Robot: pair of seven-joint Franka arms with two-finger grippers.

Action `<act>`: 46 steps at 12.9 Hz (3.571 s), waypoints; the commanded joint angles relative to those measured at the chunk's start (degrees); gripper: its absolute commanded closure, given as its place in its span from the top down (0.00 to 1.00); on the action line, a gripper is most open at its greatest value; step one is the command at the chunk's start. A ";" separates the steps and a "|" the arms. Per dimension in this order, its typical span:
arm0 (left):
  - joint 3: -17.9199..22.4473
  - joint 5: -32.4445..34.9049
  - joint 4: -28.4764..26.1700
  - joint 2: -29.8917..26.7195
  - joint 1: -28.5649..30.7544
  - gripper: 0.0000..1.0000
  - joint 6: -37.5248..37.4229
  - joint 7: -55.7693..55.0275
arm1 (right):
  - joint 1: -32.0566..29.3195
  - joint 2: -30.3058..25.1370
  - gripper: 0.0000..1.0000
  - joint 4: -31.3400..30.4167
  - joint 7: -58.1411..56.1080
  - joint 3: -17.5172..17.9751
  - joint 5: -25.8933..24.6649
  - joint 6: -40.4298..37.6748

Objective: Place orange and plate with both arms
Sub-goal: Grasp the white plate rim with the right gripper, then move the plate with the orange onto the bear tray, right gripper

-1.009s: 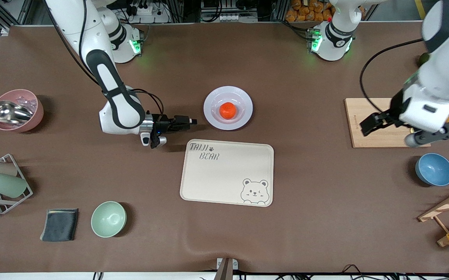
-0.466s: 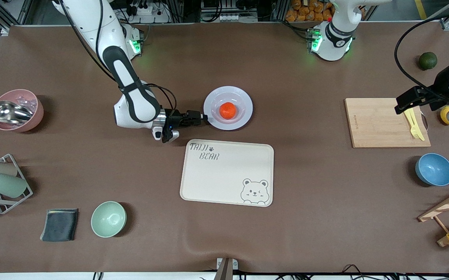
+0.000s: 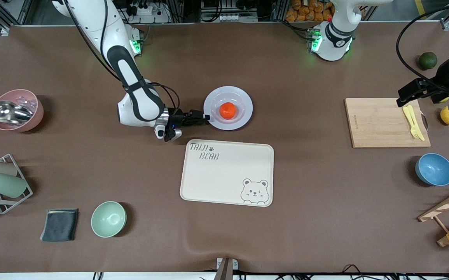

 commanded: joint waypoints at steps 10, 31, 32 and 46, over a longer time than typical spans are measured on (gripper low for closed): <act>0.42 -1.15 -1.59 -1.60 -0.06 1.00 0.92 1.46 | 2.59 1.41 0.00 -1.30 -10.48 -0.48 10.43 1.51; 0.41 -2.73 -1.42 -1.51 0.29 1.00 0.49 1.54 | -8.04 -2.83 0.00 5.44 -1.25 0.48 23.09 -7.89; 0.41 -2.73 -1.50 -1.42 0.21 1.00 0.49 1.55 | -8.22 -0.72 0.00 8.07 -1.42 0.40 23.00 -7.63; 0.33 -2.73 -1.68 -0.54 -0.32 1.00 0.66 1.46 | -6.64 17.85 0.00 27.88 -6.34 0.48 23.35 0.37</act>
